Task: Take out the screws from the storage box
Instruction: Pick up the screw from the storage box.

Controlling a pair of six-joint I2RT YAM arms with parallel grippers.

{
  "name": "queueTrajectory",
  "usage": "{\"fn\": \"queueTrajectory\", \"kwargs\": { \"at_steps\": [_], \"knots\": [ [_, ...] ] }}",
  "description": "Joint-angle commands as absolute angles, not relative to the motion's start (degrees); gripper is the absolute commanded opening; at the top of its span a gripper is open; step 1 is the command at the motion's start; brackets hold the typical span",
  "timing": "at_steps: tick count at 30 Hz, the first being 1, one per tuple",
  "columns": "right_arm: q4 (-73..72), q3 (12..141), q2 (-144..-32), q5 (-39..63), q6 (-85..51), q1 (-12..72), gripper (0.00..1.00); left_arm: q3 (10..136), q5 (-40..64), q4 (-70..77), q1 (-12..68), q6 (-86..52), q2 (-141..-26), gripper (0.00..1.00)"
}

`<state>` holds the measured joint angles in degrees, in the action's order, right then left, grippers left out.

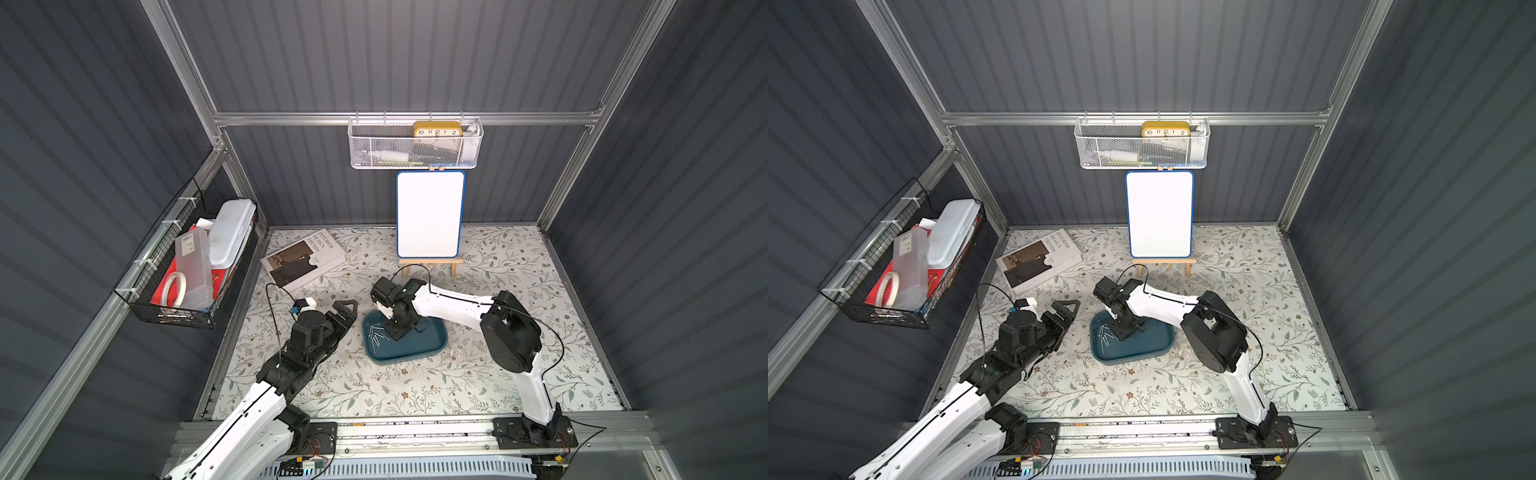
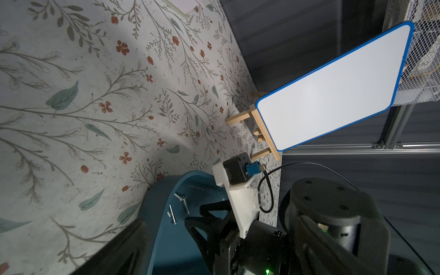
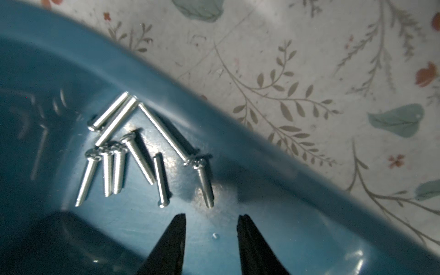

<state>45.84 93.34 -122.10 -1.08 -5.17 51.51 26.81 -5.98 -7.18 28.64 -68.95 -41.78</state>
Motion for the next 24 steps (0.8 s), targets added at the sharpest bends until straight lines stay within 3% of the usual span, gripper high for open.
{"fn": "queueTrajectory", "kwargs": {
  "at_steps": [1, 9, 17, 24],
  "knots": [
    [45.54, 95.33, -124.14, -1.68, -4.46, 52.38, 0.41, 26.59, -5.00, -5.44, 28.85, -69.24, -42.00, 0.99],
    [46.48, 97.18, -127.62, -3.79, -3.51, 53.09, 0.40, 25.66, -5.02, -4.73, 28.83, -69.87, -42.40, 0.99],
    [47.02, 96.82, -129.98, -4.50, -4.78, 53.17, 0.16, 25.13, -4.82, -3.56, 28.83, -70.13, -42.61, 0.99],
    [47.08, 96.24, -129.34, -5.63, -5.49, 53.17, 0.05, 24.83, -4.36, -1.83, 28.89, -69.83, -43.77, 0.99]
  ]
}}
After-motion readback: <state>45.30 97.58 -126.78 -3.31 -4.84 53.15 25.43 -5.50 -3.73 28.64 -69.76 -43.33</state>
